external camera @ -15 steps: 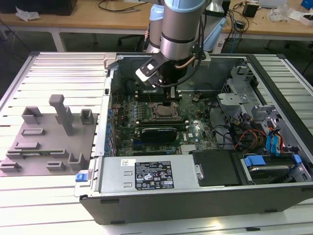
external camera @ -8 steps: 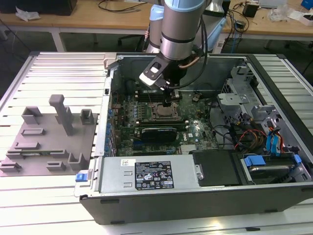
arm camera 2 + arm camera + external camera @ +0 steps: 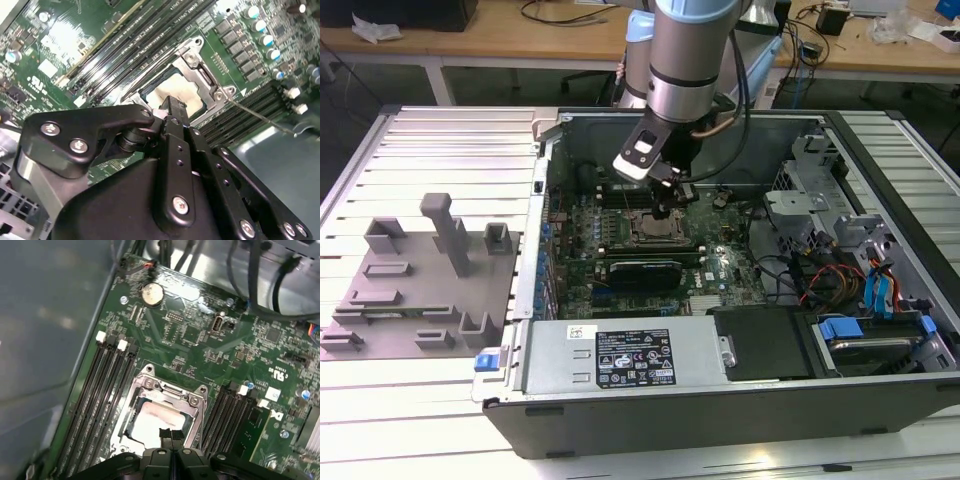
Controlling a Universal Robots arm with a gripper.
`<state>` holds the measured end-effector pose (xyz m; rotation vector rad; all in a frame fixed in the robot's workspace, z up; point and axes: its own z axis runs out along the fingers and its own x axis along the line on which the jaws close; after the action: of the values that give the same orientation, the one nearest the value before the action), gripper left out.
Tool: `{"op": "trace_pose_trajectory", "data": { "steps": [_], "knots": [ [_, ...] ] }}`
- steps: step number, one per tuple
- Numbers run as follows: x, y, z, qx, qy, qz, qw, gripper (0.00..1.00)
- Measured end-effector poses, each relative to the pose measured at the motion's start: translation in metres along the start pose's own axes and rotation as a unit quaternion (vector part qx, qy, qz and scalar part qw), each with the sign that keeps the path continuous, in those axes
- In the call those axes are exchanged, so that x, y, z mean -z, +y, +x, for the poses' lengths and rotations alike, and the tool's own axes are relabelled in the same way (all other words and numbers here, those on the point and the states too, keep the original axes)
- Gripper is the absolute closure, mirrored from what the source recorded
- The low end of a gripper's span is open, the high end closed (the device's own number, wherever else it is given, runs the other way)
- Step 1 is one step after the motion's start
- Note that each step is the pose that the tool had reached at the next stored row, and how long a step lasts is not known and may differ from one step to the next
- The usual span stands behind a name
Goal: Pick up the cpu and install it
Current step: 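Close the cpu cover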
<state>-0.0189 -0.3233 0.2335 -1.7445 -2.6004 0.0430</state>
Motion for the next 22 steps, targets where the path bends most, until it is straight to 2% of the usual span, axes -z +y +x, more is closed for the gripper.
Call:
{"op": "trace_pose_trajectory", "data": {
  "steps": [3, 6, 7, 8, 10, 11, 13, 14, 15, 17, 18, 22],
  "knots": [
    [0.0, -0.0002, 0.0, 0.024, -0.0026, 0.0006, 0.9997, 0.89],
    [0.0, -0.0003, 0.0001, 0.049, -0.005, 0.0012, 0.9988, 0.89],
    [0.0, -0.0004, 0.0001, 0.074, -0.0076, 0.0017, 0.9972, 0.89],
    [0.0, -0.0004, 0.0002, 0.088, -0.009, 0.002, 0.9961, 0.89],
    [0.0, -0.0005, 0.0002, 0.105, -0.0104, 0.0022, 0.9944, 0.89],
    [0.0, -0.0005, 0.0002, 0.118, -0.0114, 0.0024, 0.9929, 0.89],
    [0.0, -0.0005, 0.0002, 0.133, -0.0125, 0.0025, 0.991, 0.89],
    [0.0, -0.0006, 0.0002, 0.148, -0.0136, 0.0026, 0.9888, 0.89],
    [0.0, -0.0006, 0.0002, 0.166, -0.0149, 0.0028, 0.986, 0.89],
    [0.0, -0.0007, 0.0003, 0.182, -0.0162, 0.0029, 0.9831, 0.89],
    [0.0, -0.0007, 0.0003, 0.197, -0.0173, 0.0031, 0.9803, 0.89],
    [0.0, -0.0009, 0.0003, 0.232, -0.0202, 0.0036, 0.9724, 0.89]
  ]
}}
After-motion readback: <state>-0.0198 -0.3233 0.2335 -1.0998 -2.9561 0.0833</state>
